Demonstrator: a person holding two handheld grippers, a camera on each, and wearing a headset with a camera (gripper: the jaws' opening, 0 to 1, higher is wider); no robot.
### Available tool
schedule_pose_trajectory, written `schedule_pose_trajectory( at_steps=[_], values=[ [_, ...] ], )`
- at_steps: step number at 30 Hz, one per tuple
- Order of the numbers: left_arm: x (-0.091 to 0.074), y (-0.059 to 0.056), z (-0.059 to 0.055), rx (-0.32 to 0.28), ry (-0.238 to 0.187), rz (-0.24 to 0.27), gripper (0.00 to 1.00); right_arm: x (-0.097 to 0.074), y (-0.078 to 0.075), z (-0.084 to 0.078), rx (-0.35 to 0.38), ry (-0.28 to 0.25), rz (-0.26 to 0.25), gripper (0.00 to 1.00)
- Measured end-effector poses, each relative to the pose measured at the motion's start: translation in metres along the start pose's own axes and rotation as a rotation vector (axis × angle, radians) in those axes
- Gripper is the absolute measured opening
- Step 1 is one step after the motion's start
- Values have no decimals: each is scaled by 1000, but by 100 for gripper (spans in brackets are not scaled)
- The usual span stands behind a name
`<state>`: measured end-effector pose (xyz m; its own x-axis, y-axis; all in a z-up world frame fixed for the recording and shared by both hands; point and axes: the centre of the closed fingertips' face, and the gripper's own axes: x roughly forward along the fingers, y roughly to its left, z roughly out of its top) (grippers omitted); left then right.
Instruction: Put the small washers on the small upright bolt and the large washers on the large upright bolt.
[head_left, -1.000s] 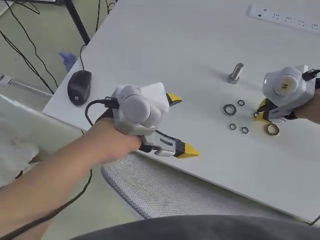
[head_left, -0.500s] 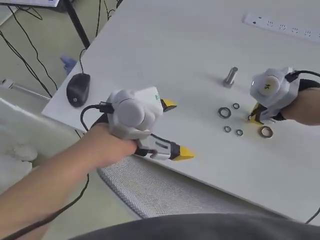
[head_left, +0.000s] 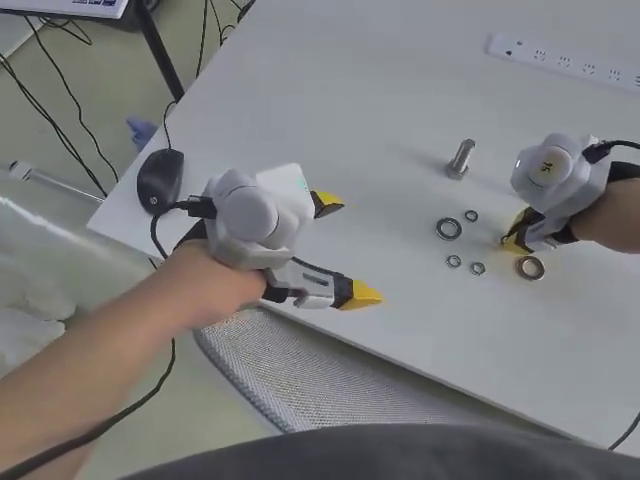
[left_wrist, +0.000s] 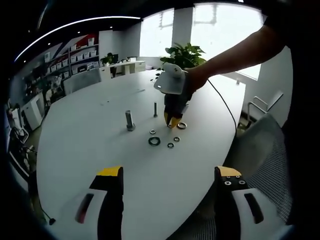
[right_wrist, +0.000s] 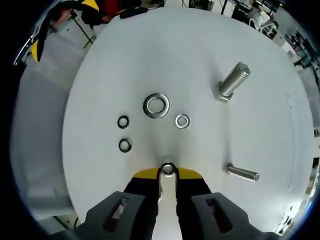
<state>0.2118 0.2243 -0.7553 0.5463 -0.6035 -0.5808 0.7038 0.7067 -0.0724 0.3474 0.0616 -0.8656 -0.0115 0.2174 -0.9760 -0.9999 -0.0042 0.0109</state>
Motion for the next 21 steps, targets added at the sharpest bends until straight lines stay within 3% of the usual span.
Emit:
schedule_pose_trajectory(
  at_steps=[6,15,21],
  values=[
    [0,4,2,-6,-4,4,73,-10,-2,-15,39,-5,2,12],
    [2,3,6,-3,1,-2,73,-34,-25,-41,115,-16,-41,12],
    [4,1,7,5,1,-9,72,-49,-39,-40,129,-33,-76,12]
  ],
)
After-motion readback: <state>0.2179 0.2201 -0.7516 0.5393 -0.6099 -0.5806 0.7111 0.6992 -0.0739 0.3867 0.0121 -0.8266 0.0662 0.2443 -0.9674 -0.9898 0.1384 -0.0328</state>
